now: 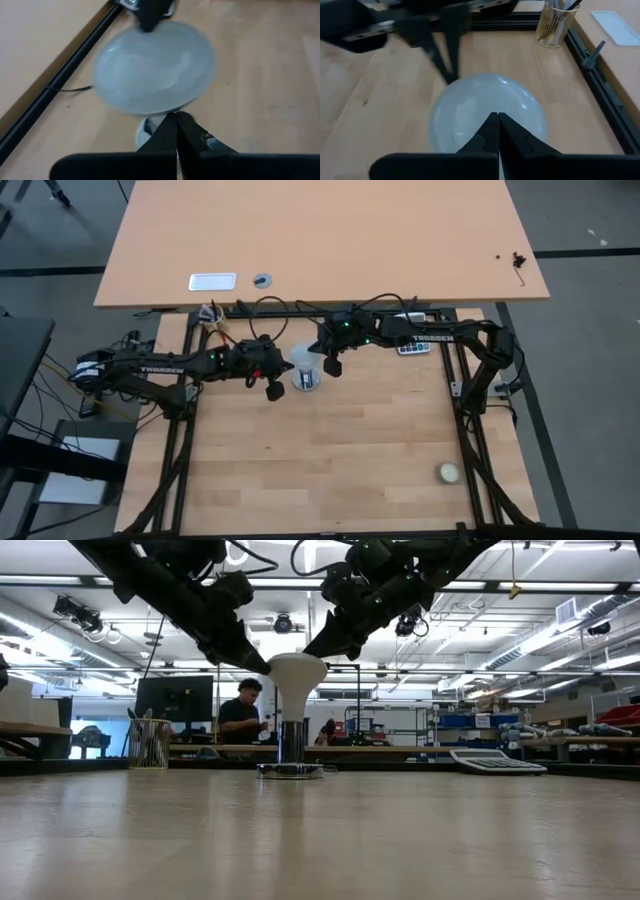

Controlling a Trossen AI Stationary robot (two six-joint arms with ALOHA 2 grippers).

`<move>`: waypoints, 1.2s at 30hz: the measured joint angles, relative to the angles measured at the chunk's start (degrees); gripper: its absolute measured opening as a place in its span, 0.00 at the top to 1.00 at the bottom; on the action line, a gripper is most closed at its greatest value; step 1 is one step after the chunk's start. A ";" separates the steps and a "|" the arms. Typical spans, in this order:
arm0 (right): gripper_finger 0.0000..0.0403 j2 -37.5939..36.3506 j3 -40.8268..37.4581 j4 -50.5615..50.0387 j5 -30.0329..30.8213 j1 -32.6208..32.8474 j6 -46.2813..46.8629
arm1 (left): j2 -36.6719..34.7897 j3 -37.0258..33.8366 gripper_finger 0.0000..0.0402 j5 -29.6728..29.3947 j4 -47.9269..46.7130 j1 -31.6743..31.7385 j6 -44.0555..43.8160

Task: Screw lightbulb
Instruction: Insert the white lightbulb into the silver lamp

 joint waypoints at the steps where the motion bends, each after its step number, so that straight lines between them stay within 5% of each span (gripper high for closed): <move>1: 0.98 -0.04 0.00 -0.22 -0.22 0.16 0.00 | 0.00 -0.01 1.00 -0.43 -0.22 0.51 -0.02; 7: 0.98 0.05 0.00 -0.60 -3.32 1.67 0.05 | 0.09 -0.03 1.00 -0.94 0.13 3.91 -0.01; 25: 0.98 -1.71 -0.28 3.27 -0.23 -0.05 0.21 | -4.92 0.08 1.00 0.33 -1.36 8.38 2.94; 33: 0.98 -1.70 -0.26 3.13 -0.19 -0.77 -0.34 | -7.43 0.08 1.00 15.24 3.42 4.36 4.72; 36: 0.98 -1.70 -0.26 2.65 -0.19 -0.79 -1.06 | -7.15 0.08 1.00 16.73 3.38 2.32 5.15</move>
